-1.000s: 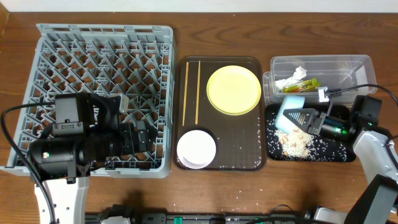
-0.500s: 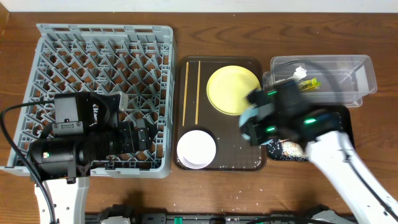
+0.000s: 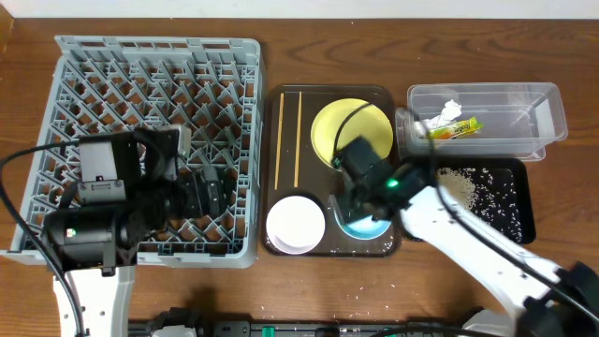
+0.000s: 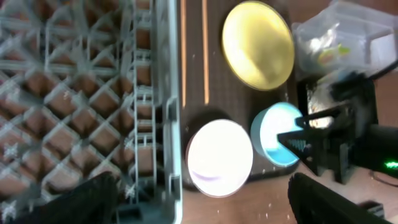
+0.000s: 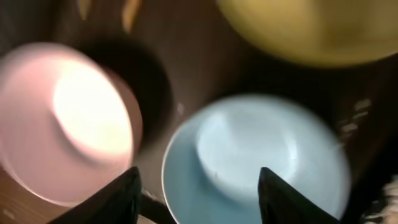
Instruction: Sort waste into correct bins and load items into the dishwasher
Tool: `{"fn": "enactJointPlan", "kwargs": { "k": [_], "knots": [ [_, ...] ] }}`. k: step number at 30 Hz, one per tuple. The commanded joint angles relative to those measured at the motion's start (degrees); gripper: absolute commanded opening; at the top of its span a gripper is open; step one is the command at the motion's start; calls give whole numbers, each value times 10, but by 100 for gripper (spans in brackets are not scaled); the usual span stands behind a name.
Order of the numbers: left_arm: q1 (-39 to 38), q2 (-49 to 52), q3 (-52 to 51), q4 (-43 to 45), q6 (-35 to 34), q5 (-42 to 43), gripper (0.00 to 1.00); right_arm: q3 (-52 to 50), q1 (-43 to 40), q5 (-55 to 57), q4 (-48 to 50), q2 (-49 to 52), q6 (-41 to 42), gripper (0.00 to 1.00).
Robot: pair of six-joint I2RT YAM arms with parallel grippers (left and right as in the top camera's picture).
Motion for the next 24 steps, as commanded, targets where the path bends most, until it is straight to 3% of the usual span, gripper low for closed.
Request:
{"fn": "enactJointPlan", "kwargs": {
  "k": [1,6,10,15,22,24],
  "knots": [
    [-49,30,0,42,-11,-9,88,54,-48,13,0,-58,56,62],
    [-179,153,0,118,-27,-121,76,73,-131,-39,3,-119,87,68],
    [-281,272,0,229,-40,-235,74,73,-153,-48,-18,-129,86,69],
    [-327,384,0,316,-40,-315,70,72,-153,-48,-49,-129,85,70],
    [-327,494,0,390,-67,-325,63,71,-153,-44,-56,-127,79,72],
    [-327,516,0,402,-82,-325,55,71,-153,-44,-57,-126,79,72]
  ]
}}
